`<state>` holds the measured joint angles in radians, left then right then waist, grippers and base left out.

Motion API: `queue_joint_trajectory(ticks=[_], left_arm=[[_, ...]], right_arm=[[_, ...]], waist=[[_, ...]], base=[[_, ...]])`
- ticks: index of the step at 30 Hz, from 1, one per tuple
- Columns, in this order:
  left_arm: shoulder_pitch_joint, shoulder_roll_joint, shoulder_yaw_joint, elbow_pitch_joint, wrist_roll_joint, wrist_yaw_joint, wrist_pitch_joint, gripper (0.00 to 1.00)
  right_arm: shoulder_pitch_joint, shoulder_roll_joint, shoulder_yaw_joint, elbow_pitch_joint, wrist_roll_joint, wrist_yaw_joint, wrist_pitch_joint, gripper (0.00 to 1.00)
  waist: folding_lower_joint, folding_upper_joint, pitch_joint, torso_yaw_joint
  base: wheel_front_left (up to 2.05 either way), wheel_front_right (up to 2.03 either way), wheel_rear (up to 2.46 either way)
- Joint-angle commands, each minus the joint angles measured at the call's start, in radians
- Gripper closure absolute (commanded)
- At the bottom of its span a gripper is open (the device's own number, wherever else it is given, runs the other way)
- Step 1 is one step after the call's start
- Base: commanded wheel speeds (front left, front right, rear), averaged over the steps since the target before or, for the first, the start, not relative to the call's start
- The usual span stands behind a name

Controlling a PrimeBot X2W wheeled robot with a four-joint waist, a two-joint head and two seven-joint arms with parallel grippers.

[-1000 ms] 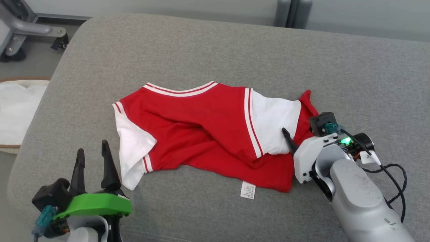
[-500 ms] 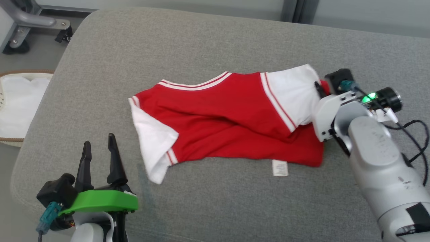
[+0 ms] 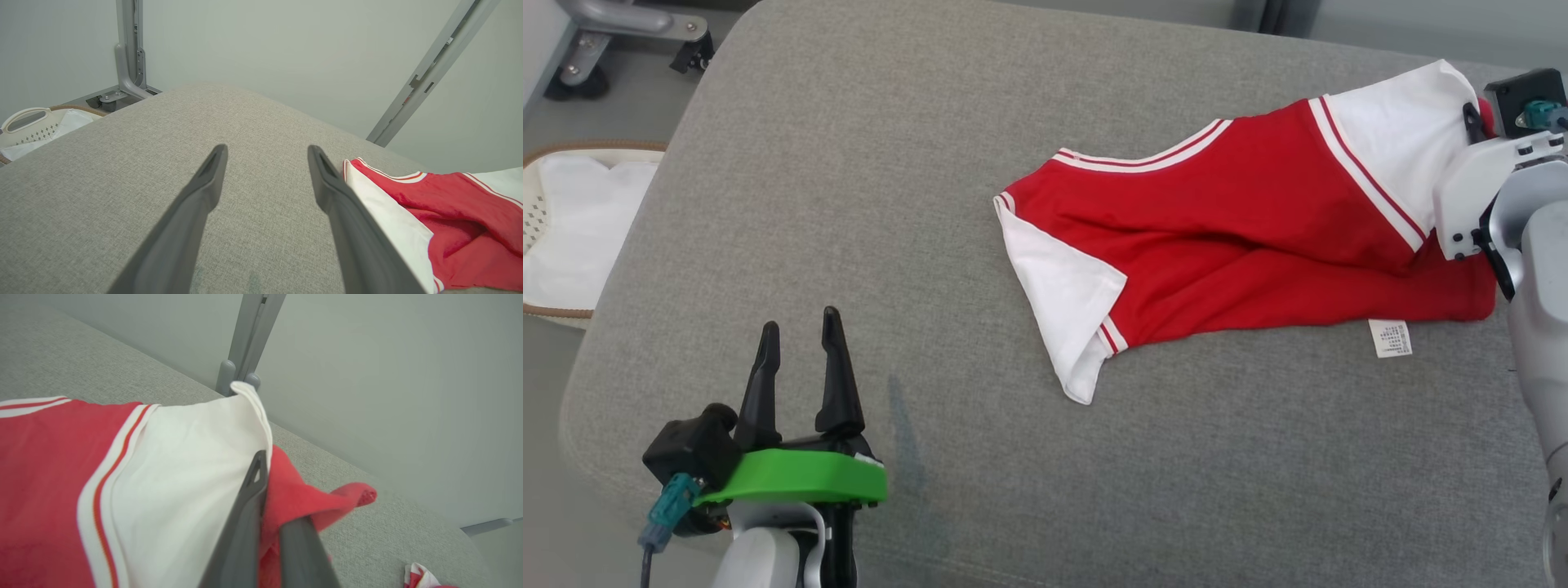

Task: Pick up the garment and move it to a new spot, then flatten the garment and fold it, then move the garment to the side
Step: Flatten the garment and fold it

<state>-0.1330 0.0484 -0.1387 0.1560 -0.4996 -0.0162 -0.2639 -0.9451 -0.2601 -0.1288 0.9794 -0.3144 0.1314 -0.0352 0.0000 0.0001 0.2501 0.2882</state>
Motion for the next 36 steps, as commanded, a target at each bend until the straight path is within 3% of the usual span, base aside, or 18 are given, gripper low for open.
queue_joint_trajectory(ticks=[1, 2, 3, 4, 12, 19, 27, 36], left_arm=[[-0.015, 0.004, -0.001, -0.001, -0.001, 0.006, 0.000, 0.00], [-0.015, 0.004, -0.002, 0.003, 0.003, 0.006, 0.000, 0.00], [-0.015, 0.004, -0.002, 0.005, 0.006, 0.004, 0.000, 0.00], [-0.015, 0.004, -0.001, 0.007, 0.009, 0.003, 0.000, 0.00], [-0.020, 0.004, -0.004, 0.022, 0.033, -0.005, 0.000, 0.00], [-0.004, 0.004, 0.005, 0.045, 0.051, -0.016, 0.000, 0.00], [-0.027, 0.004, -0.040, 0.127, 0.071, -0.038, 0.000, 0.00], [-0.197, 0.004, -0.212, 0.350, 0.100, -0.061, 0.039, 0.00]], right_arm=[[-0.016, -0.004, -0.019, 0.006, -0.015, -0.002, -0.018, 1.00], [-0.015, 0.000, -0.030, 0.015, -0.023, -0.002, -0.026, 0.70], [-0.016, 0.007, -0.038, 0.021, -0.026, -0.002, -0.037, 0.60], [-0.017, 0.013, -0.048, 0.026, -0.031, -0.002, -0.053, 0.00], [0.020, 0.075, -0.103, 0.045, -0.036, -0.002, -0.174, 0.00], [0.104, 0.149, -0.087, -0.005, -0.002, -0.002, -0.226, 0.00], [0.327, 0.204, -0.032, -0.223, 0.121, -0.002, -0.231, 0.00], [0.545, 0.207, 0.048, -0.403, 0.279, -0.002, -0.231, 0.00]], waist=[[0.0000, -0.0001, 0.004, 0.000], [0.0000, -0.0001, 0.004, -0.003], [0.0000, -0.0001, 0.004, -0.005], [0.0000, -0.0001, 0.004, -0.009], [0.0000, -0.0001, -0.026, -0.063], [0.0000, -0.0001, -0.074, -0.130], [0.0000, -0.0001, -0.108, -0.194], [0.0000, -0.0001, -0.087, -0.256]], base=[[0.00, 0.00, 0.00], [0.00, 0.00, 0.00], [0.00, 0.00, 0.00], [0.00, 0.00, 0.00], [0.00, 0.00, 0.00], [0.00, 0.00, 0.00], [0.00, 0.00, 0.00], [0.00, 0.00, 0.00]])
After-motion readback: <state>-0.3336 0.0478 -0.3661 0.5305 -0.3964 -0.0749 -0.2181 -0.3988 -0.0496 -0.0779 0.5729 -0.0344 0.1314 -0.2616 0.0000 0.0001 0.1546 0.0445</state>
